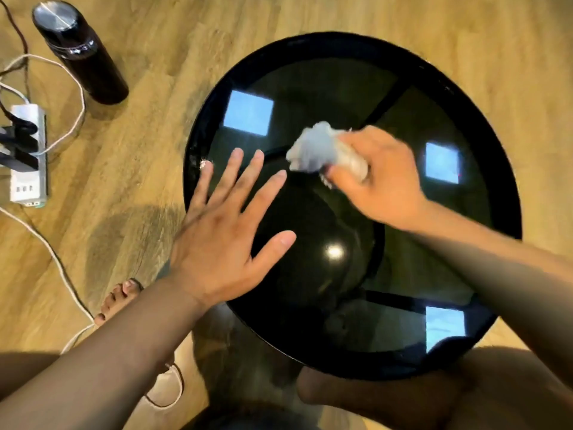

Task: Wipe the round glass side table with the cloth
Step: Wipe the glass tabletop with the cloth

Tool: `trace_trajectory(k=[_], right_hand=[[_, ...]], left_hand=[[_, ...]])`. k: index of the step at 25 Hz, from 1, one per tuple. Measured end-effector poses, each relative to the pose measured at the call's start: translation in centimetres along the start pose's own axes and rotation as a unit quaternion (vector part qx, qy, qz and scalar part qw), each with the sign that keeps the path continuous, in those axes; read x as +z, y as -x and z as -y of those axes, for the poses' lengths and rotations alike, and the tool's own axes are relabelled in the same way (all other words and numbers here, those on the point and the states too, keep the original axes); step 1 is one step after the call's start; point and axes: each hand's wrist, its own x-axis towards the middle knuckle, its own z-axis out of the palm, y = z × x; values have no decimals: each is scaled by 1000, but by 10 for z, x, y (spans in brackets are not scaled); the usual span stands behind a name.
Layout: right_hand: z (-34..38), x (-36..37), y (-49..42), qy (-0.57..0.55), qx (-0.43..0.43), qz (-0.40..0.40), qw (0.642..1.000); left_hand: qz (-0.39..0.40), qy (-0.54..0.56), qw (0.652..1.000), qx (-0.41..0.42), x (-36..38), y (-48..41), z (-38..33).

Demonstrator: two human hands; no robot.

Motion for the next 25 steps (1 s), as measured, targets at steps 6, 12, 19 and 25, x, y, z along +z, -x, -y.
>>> trace_trajectory(k=[6,12,19,25], right_hand=[[7,-24,119,-46,-292,180,938],[-133,-14,-91,117,27,-63,991],[-115,-20,-59,82,148,-62,984],[-1,-39,192,-62,-120,162,978]], left_hand=[[36,-74,996,40,3,-2,-1],[7,-34,999,32,3,-3,2],[-3,11,1000,13,-4,-3,1],[-8,-6,1000,23,-1,-1,-1]])
